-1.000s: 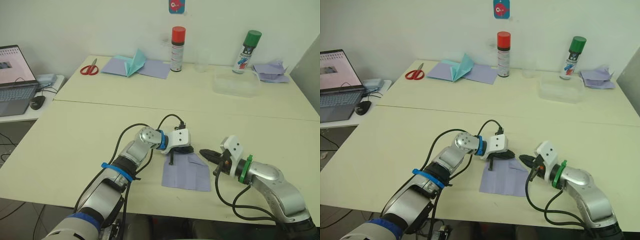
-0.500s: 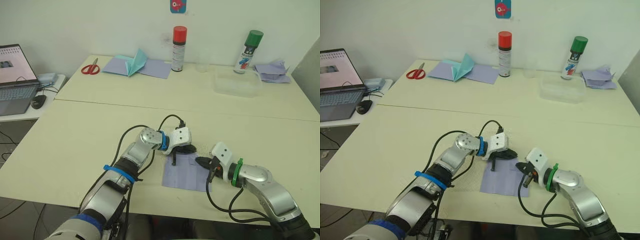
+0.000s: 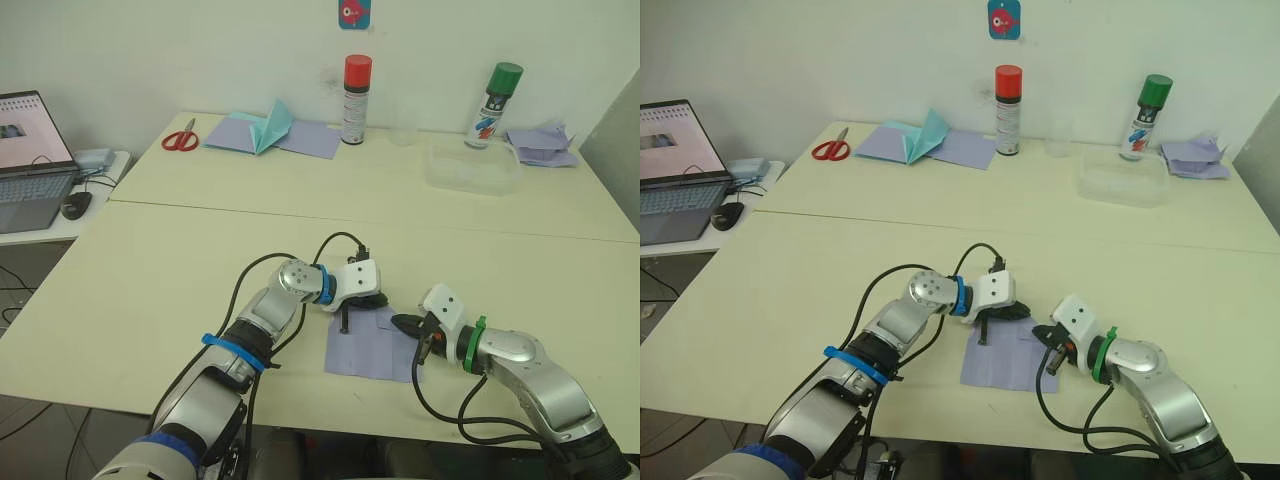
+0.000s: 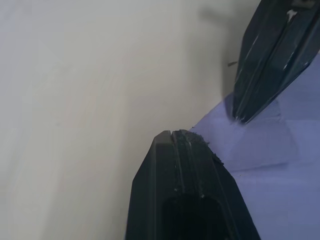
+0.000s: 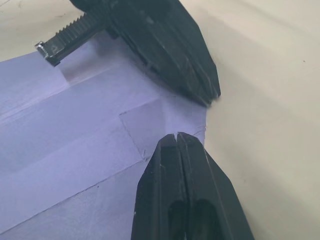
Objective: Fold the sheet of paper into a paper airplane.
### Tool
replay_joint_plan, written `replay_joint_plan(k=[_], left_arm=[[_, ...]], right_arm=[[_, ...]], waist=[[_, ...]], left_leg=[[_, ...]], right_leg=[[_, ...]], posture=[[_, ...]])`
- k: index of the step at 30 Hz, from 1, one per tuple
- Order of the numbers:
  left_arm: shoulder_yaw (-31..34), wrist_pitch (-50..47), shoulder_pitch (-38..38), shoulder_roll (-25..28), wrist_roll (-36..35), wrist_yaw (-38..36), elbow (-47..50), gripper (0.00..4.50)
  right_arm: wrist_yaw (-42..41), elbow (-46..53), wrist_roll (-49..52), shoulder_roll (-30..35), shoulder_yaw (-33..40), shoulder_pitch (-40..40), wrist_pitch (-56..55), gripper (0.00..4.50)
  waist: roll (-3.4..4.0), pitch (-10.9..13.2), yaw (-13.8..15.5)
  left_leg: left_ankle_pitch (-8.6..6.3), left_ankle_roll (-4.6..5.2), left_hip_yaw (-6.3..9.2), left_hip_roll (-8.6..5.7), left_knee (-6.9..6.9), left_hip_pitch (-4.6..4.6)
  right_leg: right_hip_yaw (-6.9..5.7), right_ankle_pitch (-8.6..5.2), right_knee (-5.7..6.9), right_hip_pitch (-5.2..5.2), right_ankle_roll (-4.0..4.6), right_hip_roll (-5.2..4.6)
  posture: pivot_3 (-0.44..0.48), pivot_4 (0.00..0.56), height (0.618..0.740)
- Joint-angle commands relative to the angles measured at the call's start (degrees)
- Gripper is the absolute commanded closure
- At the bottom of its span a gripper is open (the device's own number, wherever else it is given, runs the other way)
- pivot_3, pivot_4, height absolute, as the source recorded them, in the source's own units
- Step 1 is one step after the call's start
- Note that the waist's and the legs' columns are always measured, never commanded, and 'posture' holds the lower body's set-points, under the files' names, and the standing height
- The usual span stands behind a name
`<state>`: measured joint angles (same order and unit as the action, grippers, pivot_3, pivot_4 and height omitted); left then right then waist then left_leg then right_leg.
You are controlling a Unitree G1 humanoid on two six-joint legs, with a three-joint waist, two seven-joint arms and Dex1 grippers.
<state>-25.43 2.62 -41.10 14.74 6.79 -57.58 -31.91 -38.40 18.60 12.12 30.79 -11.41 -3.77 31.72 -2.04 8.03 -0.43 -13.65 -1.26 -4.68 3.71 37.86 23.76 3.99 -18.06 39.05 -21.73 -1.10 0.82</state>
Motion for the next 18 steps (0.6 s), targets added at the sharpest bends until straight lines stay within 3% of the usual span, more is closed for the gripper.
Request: replay_joint_plan(k=[1, 4, 8, 11, 18], left_arm=[[2.2, 1.1, -0.4, 2.1, 2.2, 4.8, -5.0, 4.50], [6.4, 0.5, 0.4, 3.3, -1.5, 5.4, -2.4, 4.50], [15.9, -7.5, 4.4, 3.4, -12.7, 4.4, 6.2, 4.50], [21.7, -20.4, 8.4, 4.5, -21.5, 3.3, 15.4, 3.82], [25.5, -44.3, 19.4, 8.2, -34.4, 5.0, 34.8, 1.61]], right_arm=[[0.2, -2.7, -1.4, 0.1, -1.6, 1.4, 0.8, 4.49], [0.3, -3.4, -1.5, -0.5, -2.1, 0.9, 0.1, 4.49], [0.7, -5.3, -2.0, -1.9, -2.7, -0.1, -1.5, 4.49], [0.9, -5.9, -2.2, -2.7, -3.2, -0.5, -2.2, 4.50], [0.5, -7.8, -2.8, -3.5, -3.3, -2.1, -3.1, 4.50]], waist=[[0.00, 0.0, 0.0], [0.01, 0.0, -0.3], [0.02, 0.0, -1.2], [-0.01, 0.0, -1.3], [0.01, 0.0, -1.5]], left_leg=[[0.00, 0.00, 0.00, 0.00, 0.00, -0.01], [0.00, 0.00, -0.01, 0.03, -0.01, -0.01], [0.00, -0.01, 0.00, 0.15, -0.06, 0.02], [0.00, -0.01, -0.02, 0.46, -0.04, 0.04], [0.01, -0.05, -0.04, 0.58, -0.04, -0.08]], right_leg=[[0.00, 0.00, 0.00, 0.00, 0.00, 0.00], [-0.01, 0.00, 0.01, -0.01, 0.00, 0.02], [-0.03, 0.00, 0.04, -0.06, 0.00, 0.02], [-0.06, 0.00, 0.04, -0.07, 0.00, 0.00], [-0.03, 0.00, 0.06, 0.00, 0.00, 0.00]], posture=[[0.000, 0.150, 0.740], [0.000, 0.150, 0.740], [0.000, 0.150, 0.740], [0.000, 0.150, 0.740], [0.000, 0.150, 0.740]])
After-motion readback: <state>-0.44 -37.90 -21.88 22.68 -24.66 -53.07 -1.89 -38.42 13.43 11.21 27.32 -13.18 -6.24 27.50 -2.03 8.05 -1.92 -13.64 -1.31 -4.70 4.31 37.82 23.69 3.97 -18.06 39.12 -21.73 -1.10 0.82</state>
